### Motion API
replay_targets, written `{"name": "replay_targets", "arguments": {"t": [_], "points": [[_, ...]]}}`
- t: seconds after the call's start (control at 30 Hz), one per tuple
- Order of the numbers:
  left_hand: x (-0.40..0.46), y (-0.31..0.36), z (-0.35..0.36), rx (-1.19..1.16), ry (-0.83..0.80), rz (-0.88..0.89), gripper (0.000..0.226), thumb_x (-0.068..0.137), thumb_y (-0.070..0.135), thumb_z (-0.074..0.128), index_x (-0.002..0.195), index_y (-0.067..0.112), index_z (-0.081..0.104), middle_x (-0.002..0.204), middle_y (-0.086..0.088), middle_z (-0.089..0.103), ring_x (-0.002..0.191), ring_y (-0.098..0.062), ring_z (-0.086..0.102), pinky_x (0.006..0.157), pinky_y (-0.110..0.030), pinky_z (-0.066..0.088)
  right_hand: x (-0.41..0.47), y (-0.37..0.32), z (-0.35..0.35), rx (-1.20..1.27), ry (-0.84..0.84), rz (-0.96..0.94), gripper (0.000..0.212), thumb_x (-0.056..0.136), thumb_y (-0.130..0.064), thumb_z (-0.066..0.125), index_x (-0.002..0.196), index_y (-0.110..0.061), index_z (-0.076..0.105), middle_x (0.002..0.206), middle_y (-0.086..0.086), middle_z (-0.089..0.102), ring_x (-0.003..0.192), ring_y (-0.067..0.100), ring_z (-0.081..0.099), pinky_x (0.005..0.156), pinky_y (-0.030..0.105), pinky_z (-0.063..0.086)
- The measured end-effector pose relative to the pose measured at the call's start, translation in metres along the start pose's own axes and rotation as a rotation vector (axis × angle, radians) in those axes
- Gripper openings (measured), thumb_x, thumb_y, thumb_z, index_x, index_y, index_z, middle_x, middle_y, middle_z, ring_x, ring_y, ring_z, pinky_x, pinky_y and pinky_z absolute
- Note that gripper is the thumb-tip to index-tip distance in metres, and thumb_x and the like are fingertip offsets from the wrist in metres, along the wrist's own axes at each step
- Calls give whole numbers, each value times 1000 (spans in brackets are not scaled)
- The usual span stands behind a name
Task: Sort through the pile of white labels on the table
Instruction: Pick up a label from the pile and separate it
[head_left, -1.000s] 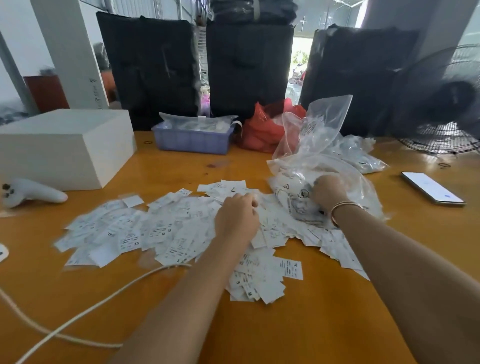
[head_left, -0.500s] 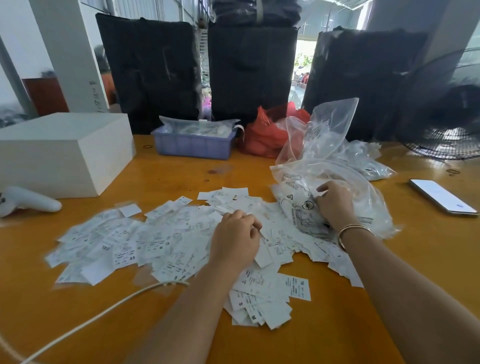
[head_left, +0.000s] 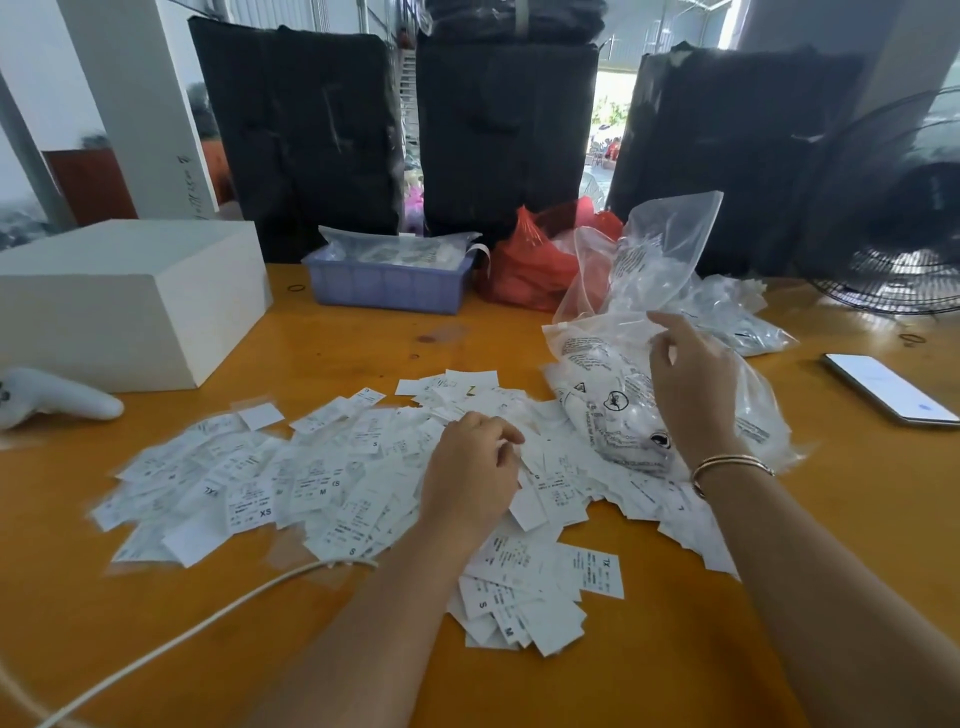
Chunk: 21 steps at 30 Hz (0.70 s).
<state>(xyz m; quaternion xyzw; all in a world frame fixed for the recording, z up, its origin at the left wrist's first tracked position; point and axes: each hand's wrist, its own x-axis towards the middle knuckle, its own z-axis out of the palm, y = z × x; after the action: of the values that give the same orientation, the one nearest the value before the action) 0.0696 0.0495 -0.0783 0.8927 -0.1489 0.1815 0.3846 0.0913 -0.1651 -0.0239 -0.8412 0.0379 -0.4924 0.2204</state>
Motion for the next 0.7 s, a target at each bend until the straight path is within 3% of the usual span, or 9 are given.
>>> {"name": "replay_targets", "arguments": {"t": [0.07, 0.17, 0.23, 0.3, 0.4, 0.57, 0.7], "points": [[2, 7, -6, -90, 106, 3, 18, 95, 15, 50, 98, 25, 64, 104, 11, 57, 102, -7, 51, 81, -19, 44, -6, -18, -7, 267, 18, 58, 25, 92, -2, 53, 115, -9, 61, 86, 2, 66, 76, 15, 61, 75, 25, 49], [11, 20, -25, -377, 172, -55, 19, 96, 19, 47, 98, 31, 61, 101, 19, 59, 98, 0, 54, 82, -20, 44, -25, -48, -13, 782, -161, 364, 25, 92, -4, 55, 109, -22, 57, 88, 2, 64, 76, 13, 68, 67, 20, 55], [17, 26, -36, -608, 81, -172, 21, 100, 29, 41, 105, 31, 61, 105, 17, 61, 102, -1, 55, 84, -22, 45, -41, -61, -12, 985, -308, 506, 28, 91, -2, 56, 108, -25, 58, 89, 5, 64, 74, 15, 69, 65, 20, 55], [20, 27, -41, -758, -113, -287, 34, 101, 39, 32, 113, 24, 61, 107, 6, 65, 102, -11, 60, 86, -27, 49, -52, -68, -9, 1094, -389, 578, 29, 91, 0, 56, 112, -20, 57, 85, 6, 64, 73, 18, 69, 65, 22, 55], [13, 20, -41, -730, -268, -307, 39, 96, 51, 35, 106, 25, 62, 97, 2, 71, 93, -13, 66, 81, -27, 53, -62, -68, -4, 1142, -438, 632, 30, 89, 1, 58, 114, -16, 57, 79, 3, 66, 75, 22, 70, 66, 23, 55], [8, 6, -39, -730, -231, -344, 18, 88, 34, 64, 102, 23, 66, 81, 8, 70, 70, -3, 65, 62, -13, 51, -68, -73, 2, 1089, -588, 551, 28, 87, 1, 61, 107, -19, 59, 80, 4, 68, 73, 21, 71, 62, 21, 54], [4, 5, -35, -760, -79, -409, 4, 88, 20, 66, 86, 17, 69, 77, 5, 73, 78, -10, 68, 65, -15, 53, -62, -69, -1, 751, -711, 379, 17, 91, -14, 59, 103, -26, 60, 82, -2, 68, 68, 4, 65, 61, 18, 52]]}}
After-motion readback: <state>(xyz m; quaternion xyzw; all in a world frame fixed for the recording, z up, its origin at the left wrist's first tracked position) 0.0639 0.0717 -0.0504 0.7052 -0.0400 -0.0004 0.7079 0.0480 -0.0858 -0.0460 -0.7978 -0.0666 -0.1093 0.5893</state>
